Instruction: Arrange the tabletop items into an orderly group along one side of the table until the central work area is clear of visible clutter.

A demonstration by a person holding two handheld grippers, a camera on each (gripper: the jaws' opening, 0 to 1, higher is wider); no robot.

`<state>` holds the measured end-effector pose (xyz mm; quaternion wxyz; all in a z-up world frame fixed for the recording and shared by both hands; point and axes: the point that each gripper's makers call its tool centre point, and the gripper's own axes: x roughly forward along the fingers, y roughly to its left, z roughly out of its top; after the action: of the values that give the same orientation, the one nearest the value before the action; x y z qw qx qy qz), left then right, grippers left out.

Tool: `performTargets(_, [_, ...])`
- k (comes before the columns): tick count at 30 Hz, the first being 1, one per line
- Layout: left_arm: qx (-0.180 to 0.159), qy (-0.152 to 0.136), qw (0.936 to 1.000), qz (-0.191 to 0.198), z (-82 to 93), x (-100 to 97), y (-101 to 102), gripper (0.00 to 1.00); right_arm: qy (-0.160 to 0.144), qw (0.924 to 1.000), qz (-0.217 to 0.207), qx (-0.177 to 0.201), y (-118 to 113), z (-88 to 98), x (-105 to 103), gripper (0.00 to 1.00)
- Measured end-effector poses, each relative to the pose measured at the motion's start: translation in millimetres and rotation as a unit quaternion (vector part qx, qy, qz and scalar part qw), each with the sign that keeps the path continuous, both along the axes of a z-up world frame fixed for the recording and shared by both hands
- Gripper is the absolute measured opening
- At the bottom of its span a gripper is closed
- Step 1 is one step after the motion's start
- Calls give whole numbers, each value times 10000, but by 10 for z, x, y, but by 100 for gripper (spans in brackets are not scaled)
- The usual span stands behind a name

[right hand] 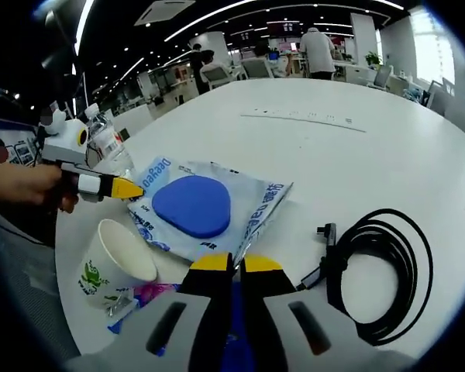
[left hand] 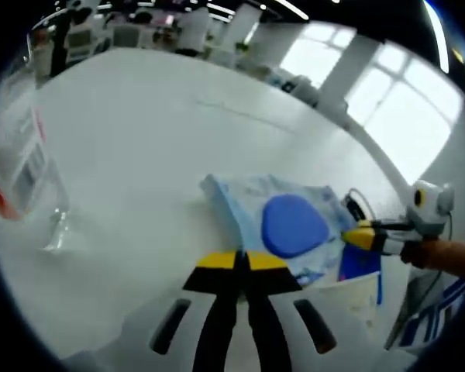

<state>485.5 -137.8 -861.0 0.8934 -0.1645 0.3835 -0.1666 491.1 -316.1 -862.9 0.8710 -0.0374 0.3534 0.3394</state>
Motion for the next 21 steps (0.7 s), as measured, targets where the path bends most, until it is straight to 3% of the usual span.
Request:
performTargets(6, [1,18,10000,38,-16,-4,24,1,-172,9994,174,-233,6,-21,-14,4])
performTargets(21, [240,-106,9997,-20,36,-34,78,5,-435,9980,113,-449,-50,68,-5,11])
